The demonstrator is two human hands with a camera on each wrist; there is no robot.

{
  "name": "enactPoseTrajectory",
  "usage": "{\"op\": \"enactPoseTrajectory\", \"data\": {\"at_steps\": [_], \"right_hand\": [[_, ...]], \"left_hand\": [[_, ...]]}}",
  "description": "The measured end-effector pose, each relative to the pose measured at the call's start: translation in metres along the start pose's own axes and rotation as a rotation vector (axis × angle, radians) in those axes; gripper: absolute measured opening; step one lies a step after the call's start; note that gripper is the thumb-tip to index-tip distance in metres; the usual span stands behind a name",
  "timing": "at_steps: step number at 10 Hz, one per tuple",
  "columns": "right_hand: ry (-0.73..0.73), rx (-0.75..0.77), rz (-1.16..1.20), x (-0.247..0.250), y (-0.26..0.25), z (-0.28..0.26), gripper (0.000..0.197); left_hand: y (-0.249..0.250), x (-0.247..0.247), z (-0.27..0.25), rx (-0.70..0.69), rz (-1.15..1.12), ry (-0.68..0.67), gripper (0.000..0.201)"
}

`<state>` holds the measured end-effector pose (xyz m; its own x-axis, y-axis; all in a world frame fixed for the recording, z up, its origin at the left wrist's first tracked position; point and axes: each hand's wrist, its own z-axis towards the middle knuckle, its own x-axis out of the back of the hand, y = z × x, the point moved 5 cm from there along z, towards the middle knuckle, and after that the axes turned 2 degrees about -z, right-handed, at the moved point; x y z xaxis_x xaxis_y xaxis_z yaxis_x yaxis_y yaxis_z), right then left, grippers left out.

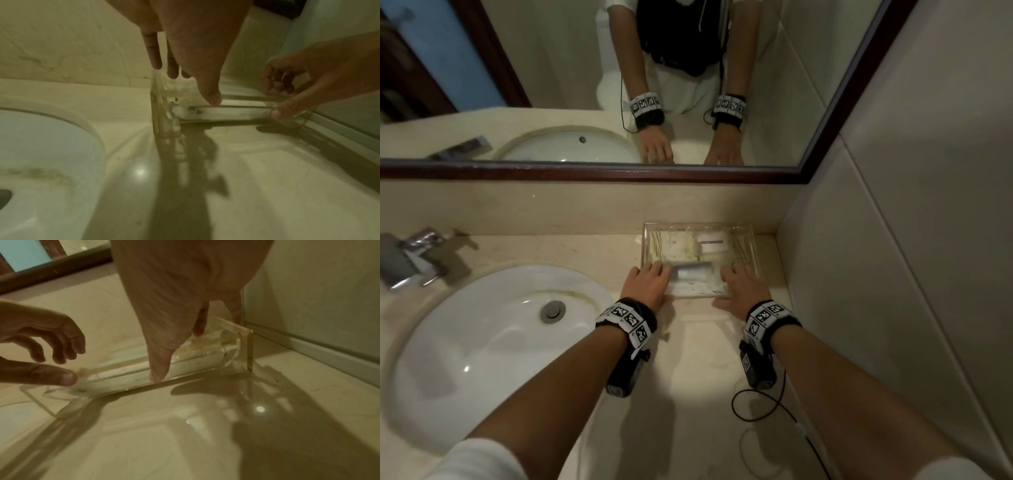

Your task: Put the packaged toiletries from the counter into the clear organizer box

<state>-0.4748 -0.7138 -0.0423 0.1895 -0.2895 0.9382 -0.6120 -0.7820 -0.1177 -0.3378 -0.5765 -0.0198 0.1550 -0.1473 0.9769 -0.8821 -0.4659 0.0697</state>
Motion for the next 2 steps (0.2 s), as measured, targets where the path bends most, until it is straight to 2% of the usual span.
{"op": "enactPoseTrajectory", "data": {"at_steps": [1,2], "right_hand": [[-0.081,0.023,0.022,0.014,-0.009,0.0,0.059],[-0.1,0.053,0.029,0.032,-0.023,0.004,0.057]], "left_hand": [[-0.012,0.017,-0.007,0.048,-0.038,0.033,0.054],[-0.026,0.032,-0.014,0.114,-0.047,0.068,0.048]]}}
